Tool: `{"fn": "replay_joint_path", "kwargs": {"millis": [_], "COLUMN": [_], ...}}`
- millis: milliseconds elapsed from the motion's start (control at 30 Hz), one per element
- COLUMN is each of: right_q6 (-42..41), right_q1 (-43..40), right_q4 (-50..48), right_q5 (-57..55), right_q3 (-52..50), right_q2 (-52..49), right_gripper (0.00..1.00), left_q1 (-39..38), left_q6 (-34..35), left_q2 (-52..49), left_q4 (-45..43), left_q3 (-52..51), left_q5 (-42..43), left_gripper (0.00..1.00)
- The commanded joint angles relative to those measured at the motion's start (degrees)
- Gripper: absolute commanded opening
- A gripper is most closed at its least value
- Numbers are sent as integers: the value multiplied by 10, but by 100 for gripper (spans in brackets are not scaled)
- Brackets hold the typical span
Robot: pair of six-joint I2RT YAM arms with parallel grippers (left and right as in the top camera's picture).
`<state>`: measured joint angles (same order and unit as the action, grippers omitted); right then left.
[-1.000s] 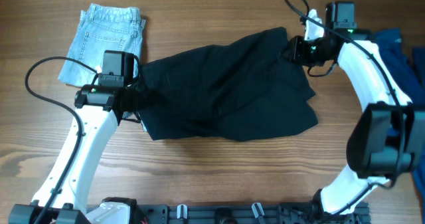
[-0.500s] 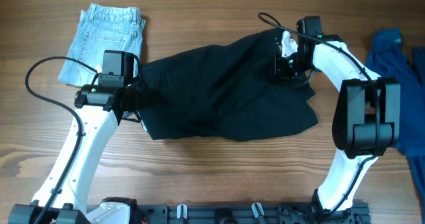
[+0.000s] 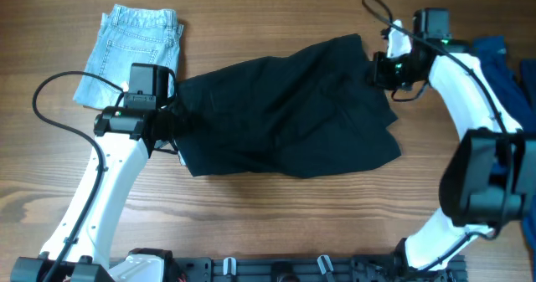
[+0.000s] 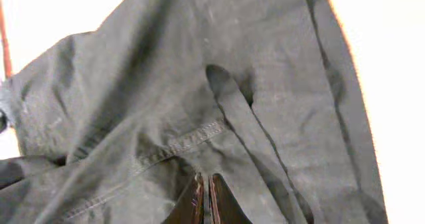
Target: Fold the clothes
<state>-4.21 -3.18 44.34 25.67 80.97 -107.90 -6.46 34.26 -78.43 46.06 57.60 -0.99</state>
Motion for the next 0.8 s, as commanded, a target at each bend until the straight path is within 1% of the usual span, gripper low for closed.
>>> {"fn": "replay_joint_path", "kwargs": {"millis": [0, 67, 100, 133, 167, 267, 333, 400, 500, 533, 667, 767], "right_q6": [10, 10, 10, 10, 10, 16, 35, 40, 47, 59, 56, 47], "right_q1": [7, 11, 14, 16, 17, 17, 20, 28, 41, 46, 46, 30], "right_q4": [-7, -21, -30, -36, -41, -47, -49, -43, -40, -40, -35, -33], "right_q5": [-8, -16, -20, -19, -19, 2, 27, 27, 70, 89, 88, 62], "right_q3": [-1, -5, -8, -9, -9, -9, -9, -9, -9, -8, -8, -8], "right_q2": [-7, -24, -35, -56, -75, -109, -128, -155, -164, -162, -148, -132], "right_gripper": [12, 27, 33, 41, 45, 50, 56, 56, 40, 36, 34, 33], "left_q1": [3, 3, 3, 3, 3, 3, 3, 3, 3, 3, 3, 3], "left_q6": [5, 5, 5, 5, 5, 5, 5, 5, 5, 5, 5, 5], "left_q2": [1, 1, 1, 1, 1, 1, 1, 1, 1, 1, 1, 1], "left_q4": [-9, -9, -9, -9, -9, -9, -9, -9, -9, -9, -9, -9], "left_q3": [3, 3, 3, 3, 3, 3, 3, 3, 3, 3, 3, 3], "left_q5": [5, 5, 5, 5, 5, 5, 5, 5, 5, 5, 5, 5], "left_gripper": [7, 7, 7, 8, 8, 8, 8, 8, 8, 9, 9, 9]}}
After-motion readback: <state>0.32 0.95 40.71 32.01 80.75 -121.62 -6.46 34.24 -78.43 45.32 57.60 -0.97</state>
